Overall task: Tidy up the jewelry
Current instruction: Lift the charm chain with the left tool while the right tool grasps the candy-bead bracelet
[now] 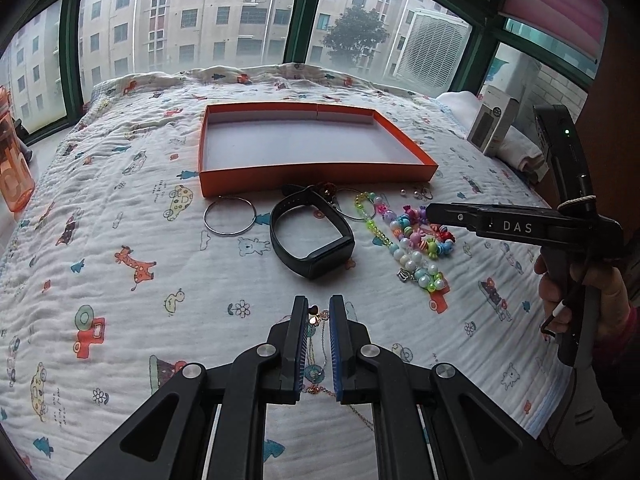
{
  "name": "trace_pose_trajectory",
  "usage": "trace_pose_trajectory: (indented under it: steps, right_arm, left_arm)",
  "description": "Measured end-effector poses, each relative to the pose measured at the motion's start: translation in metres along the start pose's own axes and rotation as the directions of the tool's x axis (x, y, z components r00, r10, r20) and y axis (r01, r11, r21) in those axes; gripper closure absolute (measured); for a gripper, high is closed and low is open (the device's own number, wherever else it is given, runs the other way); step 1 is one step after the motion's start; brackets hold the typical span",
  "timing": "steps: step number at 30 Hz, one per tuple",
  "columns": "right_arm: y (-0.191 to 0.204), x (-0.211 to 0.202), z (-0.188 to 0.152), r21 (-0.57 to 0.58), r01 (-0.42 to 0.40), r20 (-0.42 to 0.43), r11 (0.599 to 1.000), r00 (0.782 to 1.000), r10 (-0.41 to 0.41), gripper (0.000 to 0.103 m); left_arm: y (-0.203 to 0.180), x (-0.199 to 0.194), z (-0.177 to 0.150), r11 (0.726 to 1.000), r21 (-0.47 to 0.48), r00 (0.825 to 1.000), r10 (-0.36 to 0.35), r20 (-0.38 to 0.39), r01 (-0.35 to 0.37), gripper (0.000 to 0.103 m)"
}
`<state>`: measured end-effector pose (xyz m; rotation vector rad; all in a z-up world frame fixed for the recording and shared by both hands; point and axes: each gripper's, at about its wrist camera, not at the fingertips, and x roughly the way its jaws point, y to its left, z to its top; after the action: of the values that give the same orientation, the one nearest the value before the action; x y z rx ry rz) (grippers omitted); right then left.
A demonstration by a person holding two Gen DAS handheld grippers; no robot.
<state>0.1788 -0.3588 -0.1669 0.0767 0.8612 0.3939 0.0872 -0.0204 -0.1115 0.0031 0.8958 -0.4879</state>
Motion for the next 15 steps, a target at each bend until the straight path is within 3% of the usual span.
trace_pose_trajectory:
  steps: [15]
  right_arm:
    - [-0.015,0.011,0.002,0.008,0.038,-0.027,0.999,0.999,-0.037,0.051]
  left_arm:
    - [0.005,0.006,0.006,1.0,-0.012,1.0,-0.005,0.0,0.005,0.092]
